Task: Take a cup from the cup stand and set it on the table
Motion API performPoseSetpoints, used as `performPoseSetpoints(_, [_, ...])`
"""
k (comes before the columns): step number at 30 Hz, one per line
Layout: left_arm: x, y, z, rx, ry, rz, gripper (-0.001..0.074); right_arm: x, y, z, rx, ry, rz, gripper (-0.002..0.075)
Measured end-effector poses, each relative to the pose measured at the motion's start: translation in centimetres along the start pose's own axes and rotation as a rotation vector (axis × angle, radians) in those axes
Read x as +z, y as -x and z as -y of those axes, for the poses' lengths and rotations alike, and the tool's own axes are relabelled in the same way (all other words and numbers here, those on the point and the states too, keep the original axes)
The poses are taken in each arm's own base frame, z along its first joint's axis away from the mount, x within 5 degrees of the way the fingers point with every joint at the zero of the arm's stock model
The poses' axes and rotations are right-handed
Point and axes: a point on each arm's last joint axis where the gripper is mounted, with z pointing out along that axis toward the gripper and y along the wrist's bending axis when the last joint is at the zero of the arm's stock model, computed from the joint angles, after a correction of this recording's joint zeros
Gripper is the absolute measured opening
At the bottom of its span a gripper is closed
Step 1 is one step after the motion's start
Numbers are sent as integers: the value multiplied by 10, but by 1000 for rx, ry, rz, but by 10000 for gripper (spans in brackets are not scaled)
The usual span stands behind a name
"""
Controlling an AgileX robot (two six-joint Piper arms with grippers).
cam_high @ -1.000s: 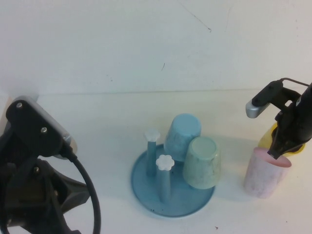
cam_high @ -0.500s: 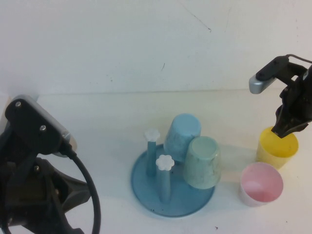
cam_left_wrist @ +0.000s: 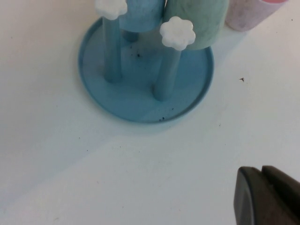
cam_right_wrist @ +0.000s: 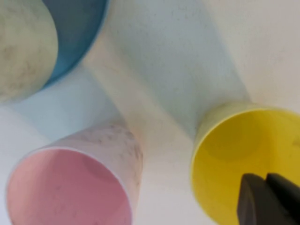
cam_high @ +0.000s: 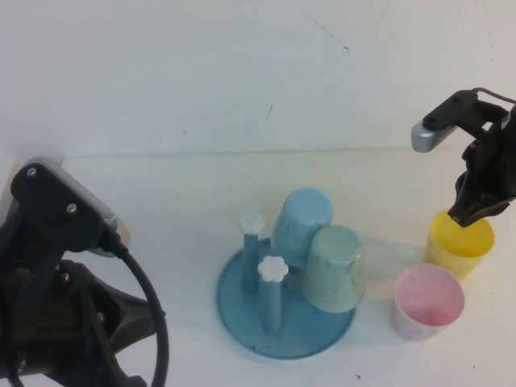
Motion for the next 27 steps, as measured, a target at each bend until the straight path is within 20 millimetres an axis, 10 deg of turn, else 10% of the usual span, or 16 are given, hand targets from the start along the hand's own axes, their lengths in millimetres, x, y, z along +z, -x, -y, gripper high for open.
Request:
performPoseSetpoints(13, [-3,9,-2,-30,31,114,-2,-77,-10,-18,-25,-103,175,0])
performPoseSetpoints(21, [-26,7,3,-14,47,217,-2,-157,-40,-48,-41,-209,359,-1])
performPoseSetpoints(27, [-50,0,9,12,60,303,-1,-175,-75,-76,-31,-220,469,-1])
